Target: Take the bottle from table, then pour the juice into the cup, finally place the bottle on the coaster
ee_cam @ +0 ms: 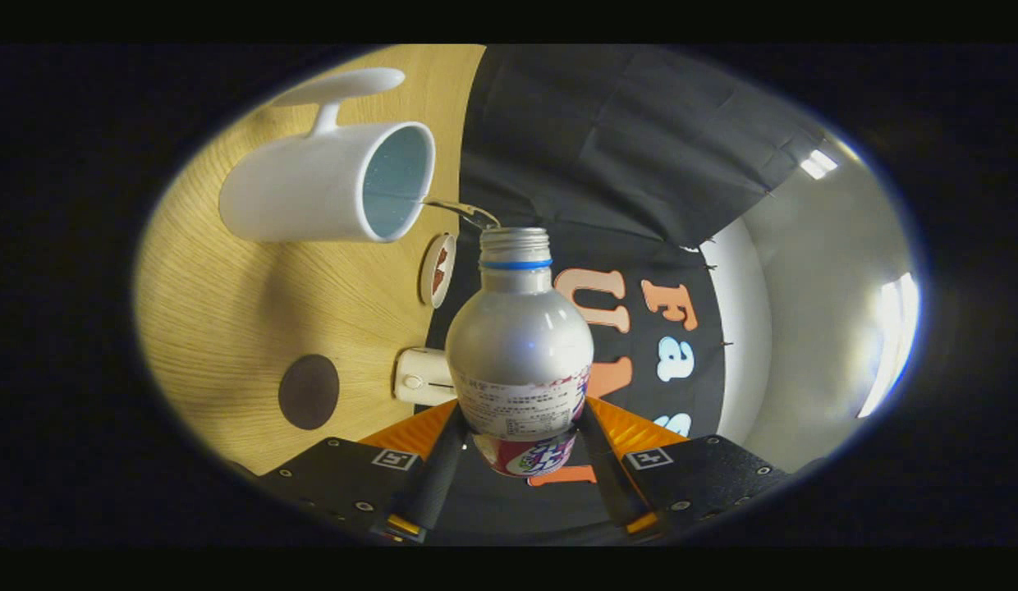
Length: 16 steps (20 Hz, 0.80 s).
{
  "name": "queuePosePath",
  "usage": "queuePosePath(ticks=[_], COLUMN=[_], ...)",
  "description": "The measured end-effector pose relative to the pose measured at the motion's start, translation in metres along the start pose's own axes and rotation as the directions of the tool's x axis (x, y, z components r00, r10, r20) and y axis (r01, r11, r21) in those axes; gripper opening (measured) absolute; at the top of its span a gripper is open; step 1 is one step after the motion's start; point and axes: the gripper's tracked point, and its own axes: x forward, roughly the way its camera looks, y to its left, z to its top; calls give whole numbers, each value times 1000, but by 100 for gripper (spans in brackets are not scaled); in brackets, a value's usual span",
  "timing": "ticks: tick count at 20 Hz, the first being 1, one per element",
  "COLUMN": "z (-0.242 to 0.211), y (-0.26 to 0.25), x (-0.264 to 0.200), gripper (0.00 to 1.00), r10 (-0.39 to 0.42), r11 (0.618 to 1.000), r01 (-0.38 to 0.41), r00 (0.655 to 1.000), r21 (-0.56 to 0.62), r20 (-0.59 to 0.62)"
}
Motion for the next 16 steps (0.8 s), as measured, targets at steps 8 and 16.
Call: queuePosePath(ticks=[8, 16], z=[0, 0], y=[-4, -5], x=[4, 9], gripper=[76, 76], r10=[-15, -30], r11=[1000, 999], r01=[15, 31], r00=[1000, 999], r21=[-16, -41], r20=[24, 37])
